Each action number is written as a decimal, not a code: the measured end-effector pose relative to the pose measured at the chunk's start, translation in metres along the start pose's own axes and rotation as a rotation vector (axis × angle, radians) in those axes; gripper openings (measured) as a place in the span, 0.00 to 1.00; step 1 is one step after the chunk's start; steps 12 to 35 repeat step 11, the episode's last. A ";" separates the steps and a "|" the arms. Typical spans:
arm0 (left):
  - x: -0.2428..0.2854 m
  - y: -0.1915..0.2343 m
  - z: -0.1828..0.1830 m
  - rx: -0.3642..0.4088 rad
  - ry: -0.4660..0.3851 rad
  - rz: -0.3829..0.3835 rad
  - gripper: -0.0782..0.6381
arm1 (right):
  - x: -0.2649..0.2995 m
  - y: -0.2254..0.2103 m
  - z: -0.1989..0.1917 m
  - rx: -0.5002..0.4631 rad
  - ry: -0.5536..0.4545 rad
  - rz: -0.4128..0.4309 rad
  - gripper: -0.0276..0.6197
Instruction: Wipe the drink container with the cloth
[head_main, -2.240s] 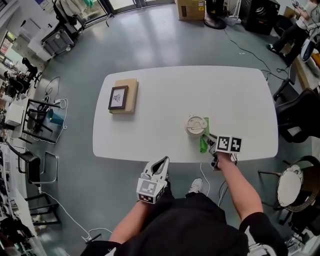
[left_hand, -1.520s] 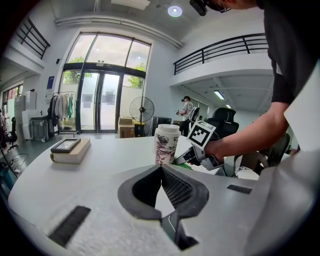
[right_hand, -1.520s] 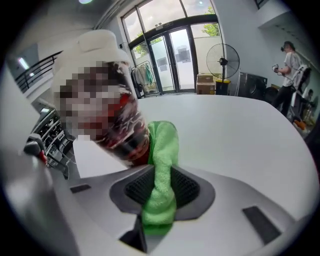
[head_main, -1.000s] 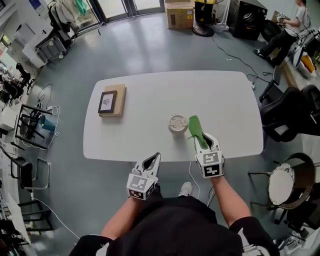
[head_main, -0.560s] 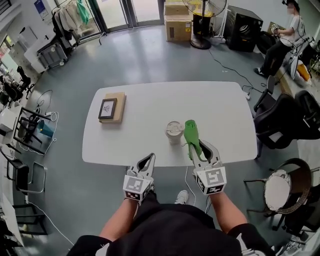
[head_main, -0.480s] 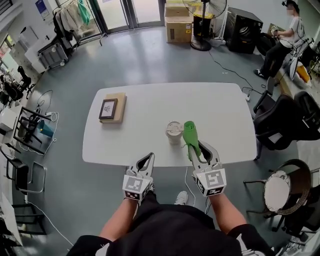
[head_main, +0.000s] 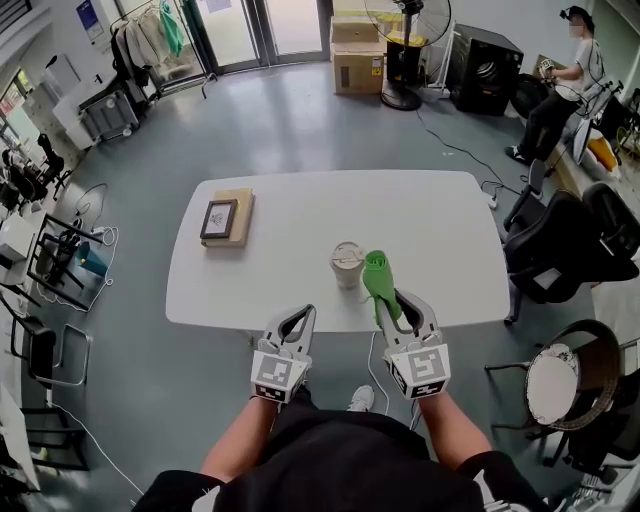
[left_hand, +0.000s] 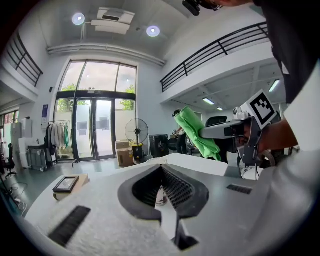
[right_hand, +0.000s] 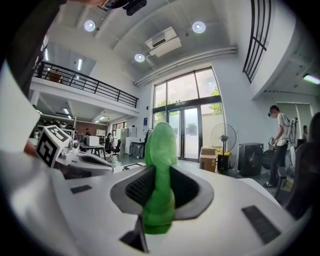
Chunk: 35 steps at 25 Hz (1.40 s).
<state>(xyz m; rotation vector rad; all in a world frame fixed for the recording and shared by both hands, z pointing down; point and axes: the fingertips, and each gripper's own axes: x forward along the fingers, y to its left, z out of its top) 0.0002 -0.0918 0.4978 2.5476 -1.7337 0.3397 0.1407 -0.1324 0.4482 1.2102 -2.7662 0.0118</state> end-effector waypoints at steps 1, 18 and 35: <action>0.000 -0.003 -0.001 0.013 -0.001 -0.006 0.13 | -0.001 0.000 -0.001 0.001 0.001 -0.002 0.19; 0.002 -0.010 -0.001 0.009 -0.014 -0.004 0.13 | -0.003 0.002 0.005 -0.079 -0.039 0.005 0.19; 0.002 -0.010 -0.001 0.009 -0.014 -0.004 0.13 | -0.003 0.002 0.005 -0.079 -0.039 0.005 0.19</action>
